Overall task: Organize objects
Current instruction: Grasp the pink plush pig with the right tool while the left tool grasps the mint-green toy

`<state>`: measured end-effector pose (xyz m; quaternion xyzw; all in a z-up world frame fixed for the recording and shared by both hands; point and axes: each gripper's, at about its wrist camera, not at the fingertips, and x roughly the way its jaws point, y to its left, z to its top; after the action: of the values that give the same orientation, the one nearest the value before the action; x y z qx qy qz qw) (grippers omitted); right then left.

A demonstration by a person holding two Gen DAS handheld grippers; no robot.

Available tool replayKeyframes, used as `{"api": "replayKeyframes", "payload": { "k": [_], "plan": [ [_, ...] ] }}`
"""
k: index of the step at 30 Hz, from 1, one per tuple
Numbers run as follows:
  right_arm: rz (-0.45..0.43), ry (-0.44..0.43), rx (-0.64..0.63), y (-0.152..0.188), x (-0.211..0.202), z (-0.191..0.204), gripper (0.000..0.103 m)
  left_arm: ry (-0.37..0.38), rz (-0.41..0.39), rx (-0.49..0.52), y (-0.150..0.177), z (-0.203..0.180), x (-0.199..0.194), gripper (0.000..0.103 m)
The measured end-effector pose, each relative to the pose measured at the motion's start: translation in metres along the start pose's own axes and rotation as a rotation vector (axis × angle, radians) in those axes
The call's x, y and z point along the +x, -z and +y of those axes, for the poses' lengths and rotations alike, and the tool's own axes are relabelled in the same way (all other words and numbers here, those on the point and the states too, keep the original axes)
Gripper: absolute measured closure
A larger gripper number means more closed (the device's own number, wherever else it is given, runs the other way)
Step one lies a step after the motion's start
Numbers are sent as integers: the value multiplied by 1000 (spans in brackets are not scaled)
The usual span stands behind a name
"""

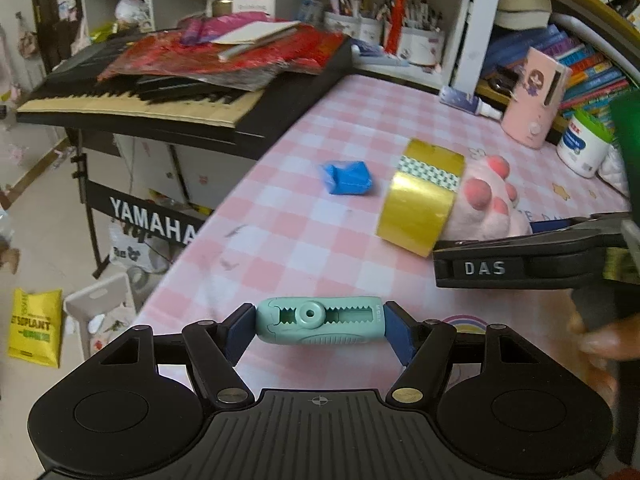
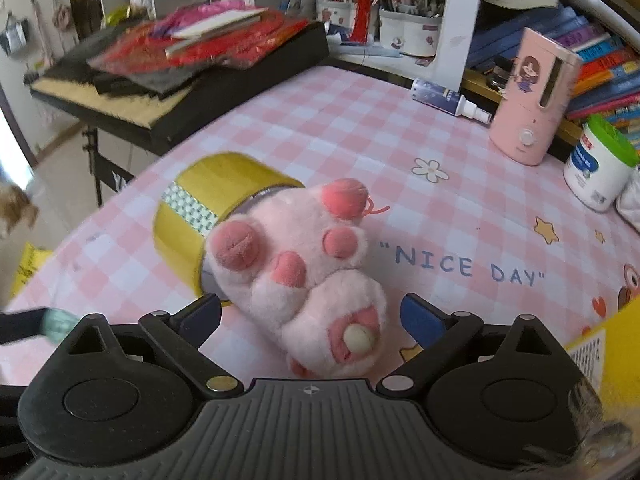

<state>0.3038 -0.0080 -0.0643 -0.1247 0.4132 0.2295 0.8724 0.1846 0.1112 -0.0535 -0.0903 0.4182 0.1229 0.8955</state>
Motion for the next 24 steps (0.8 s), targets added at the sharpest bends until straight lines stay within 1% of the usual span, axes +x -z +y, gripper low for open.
{"api": "replayKeyframes", "payload": {
  "k": [2,3,5,6,8,12,14,15,19,21,23,24],
  "plan": [
    [9,27,-24,-1,8,3,12,-2,-9,-11,2,5,-5,34],
    [10,30,-34,-1,11,4,21,-3,-11,-14,2,7,-7,34],
    [9,23,-52,0,14,6,32,-4,-15,-17,4,10,-10,34],
    [8,32,-58,0,14,7,36,-4,-18,-18,4,11,-12,34],
    [3,25,-55,2,10,6,40,1,-29,-22,5,14,-17,34],
    [30,-26,36,7,-5,-3,42,21,-55,-17,7,16,-26,34],
    [34,-29,71,13,-18,-8,43,38,-65,-9,8,15,-31,34],
    [34,-29,87,16,-23,-9,45,46,-72,-2,9,14,-34,34],
    [33,-30,161,32,-49,-16,46,77,-99,16,14,12,-46,34],
    [25,-27,176,40,-61,-15,47,91,-110,21,17,12,-51,34],
    [14,-33,189,48,-73,-12,51,106,-122,27,19,13,-57,34],
    [10,-39,199,51,-78,-12,51,114,-131,32,21,13,-61,34]
  ]
}}
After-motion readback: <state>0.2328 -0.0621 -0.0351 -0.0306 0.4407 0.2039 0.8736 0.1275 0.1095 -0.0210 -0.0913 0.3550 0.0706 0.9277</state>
